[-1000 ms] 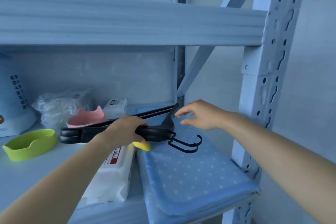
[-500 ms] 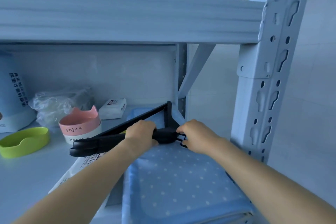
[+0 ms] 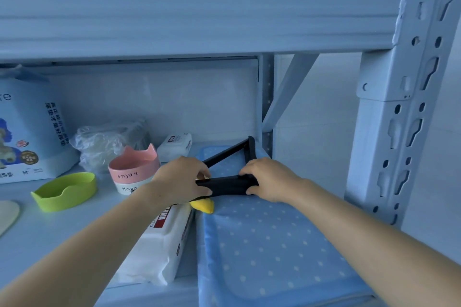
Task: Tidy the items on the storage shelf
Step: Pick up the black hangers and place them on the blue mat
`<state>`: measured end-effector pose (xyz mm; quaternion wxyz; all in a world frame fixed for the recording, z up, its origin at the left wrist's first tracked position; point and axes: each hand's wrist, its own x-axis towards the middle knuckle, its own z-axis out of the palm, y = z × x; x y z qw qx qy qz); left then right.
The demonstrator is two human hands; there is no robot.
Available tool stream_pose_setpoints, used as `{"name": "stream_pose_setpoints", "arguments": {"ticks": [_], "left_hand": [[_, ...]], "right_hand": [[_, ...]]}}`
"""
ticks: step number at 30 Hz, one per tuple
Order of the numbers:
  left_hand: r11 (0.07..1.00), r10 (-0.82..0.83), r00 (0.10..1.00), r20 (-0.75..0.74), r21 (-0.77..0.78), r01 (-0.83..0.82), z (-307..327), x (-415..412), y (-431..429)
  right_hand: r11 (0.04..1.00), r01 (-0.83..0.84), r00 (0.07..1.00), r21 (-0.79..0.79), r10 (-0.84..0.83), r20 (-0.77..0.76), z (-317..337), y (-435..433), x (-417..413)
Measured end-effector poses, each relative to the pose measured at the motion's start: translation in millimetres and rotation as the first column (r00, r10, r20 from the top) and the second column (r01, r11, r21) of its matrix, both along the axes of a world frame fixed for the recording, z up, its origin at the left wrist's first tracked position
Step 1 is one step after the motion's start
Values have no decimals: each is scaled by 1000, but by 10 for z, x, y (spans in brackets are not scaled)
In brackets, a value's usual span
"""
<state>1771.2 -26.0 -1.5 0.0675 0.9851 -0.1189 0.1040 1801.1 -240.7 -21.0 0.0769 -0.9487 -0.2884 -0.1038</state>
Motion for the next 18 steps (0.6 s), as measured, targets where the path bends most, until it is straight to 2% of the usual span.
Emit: {"name": "stream_pose_setpoints", "arguments": {"ticks": [5,9,12,18], "left_hand": [[991,20,992,125,-135,-3,91,-18,234],[991,79,997,-23,-103,-81,101,39,493],[991,83,986,-148,-95,-97,63,73,579],[984,-1,977,-213,-173,-37,98,75,631]], "right_hand": [[999,-30,996,-20,29,-84,13,118,84],[999,-33,986,-28,28,-163,-23,261,120],[998,-24,989,-51,17,-147,-27,308,154],[998,-43,990,-42,37,-135,41,301,172]]}}
